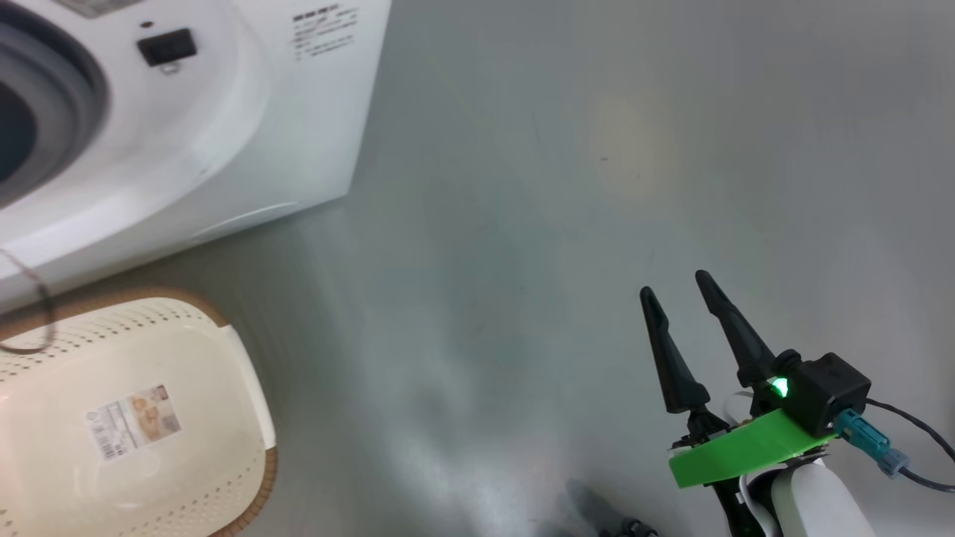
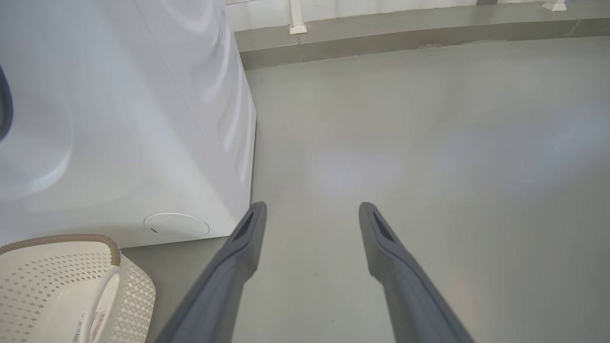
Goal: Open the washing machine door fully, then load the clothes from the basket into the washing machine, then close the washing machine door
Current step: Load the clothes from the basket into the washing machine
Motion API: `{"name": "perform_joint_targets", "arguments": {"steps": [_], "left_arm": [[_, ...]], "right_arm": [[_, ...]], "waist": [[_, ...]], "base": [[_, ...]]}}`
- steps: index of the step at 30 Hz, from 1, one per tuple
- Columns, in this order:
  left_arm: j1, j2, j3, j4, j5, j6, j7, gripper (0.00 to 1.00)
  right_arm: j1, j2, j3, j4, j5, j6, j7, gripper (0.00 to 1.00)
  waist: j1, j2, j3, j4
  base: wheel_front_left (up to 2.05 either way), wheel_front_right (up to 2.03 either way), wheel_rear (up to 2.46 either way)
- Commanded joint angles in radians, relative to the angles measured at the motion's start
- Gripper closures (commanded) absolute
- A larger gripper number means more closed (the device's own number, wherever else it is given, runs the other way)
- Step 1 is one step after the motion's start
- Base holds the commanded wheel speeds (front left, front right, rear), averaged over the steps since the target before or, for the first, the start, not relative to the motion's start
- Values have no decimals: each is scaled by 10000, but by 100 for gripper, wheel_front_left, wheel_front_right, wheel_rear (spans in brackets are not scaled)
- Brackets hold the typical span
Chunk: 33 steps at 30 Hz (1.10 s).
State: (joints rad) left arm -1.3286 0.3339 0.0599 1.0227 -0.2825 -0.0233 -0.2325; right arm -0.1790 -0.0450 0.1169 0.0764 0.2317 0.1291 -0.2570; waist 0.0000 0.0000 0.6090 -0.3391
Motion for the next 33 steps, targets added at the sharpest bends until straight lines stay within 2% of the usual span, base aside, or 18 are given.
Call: {"name": "perform_joint_targets", "arguments": {"steps": [1,6,10,13,15,21,22,23,26,27,28,33], "left_arm": [[-348,694,-28,5,141,-77,-109,100],[-1064,1169,-221,607,377,-115,-212,100],[-1587,1326,-98,660,282,-93,-272,100],[-1863,1481,-49,-124,443,76,-286,100],[-1788,1489,270,-849,424,373,-288,100],[-1291,1357,300,-648,692,512,-291,100],[-1262,1337,300,-553,724,547,-291,91],[-1262,1337,300,-553,724,547,-291,91],[-1282,1282,268,-211,796,597,-291,52],[-1288,1245,247,16,802,601,-291,21],[-1320,1239,182,155,864,612,-291,0],[-1475,1103,94,1147,879,762,-279,0]], "right_arm": [[293,-52,281,-225,-55,16,-48,0],[355,-52,451,-325,-82,16,-48,0],[385,-52,453,-393,-93,16,-48,0],[320,-52,499,-442,-34,16,-48,0],[313,-52,543,-407,2,16,-48,0],[409,-52,579,-365,79,16,-48,0],[406,-52,575,-359,92,16,-48,0],[406,-52,575,-359,92,16,-48,0],[356,-52,563,-336,120,16,-48,0],[340,-52,551,-323,112,16,-48,0],[335,-52,541,-313,95,16,-48,0],[329,-52,451,-247,6,16,-48,0]], "waist": [[0,0,181,-166],[0,0,392,-395],[0,0,622,-477],[0,0,892,-543],[0,0,978,-556],[0,0,1078,-497],[0,0,1072,-477],[0,0,1072,-477],[0,0,1038,-413],[0,0,991,-377],[0,0,949,-344],[0,0,671,-174]], "base": [[0,0,0],[0,0,0],[0,0,0],[0,0,0],[0,0,0],[0,0,0],[0,0,0],[0,0,0],[0,0,0],[0,0,0],[0,0,0],[0,0,0]]}}
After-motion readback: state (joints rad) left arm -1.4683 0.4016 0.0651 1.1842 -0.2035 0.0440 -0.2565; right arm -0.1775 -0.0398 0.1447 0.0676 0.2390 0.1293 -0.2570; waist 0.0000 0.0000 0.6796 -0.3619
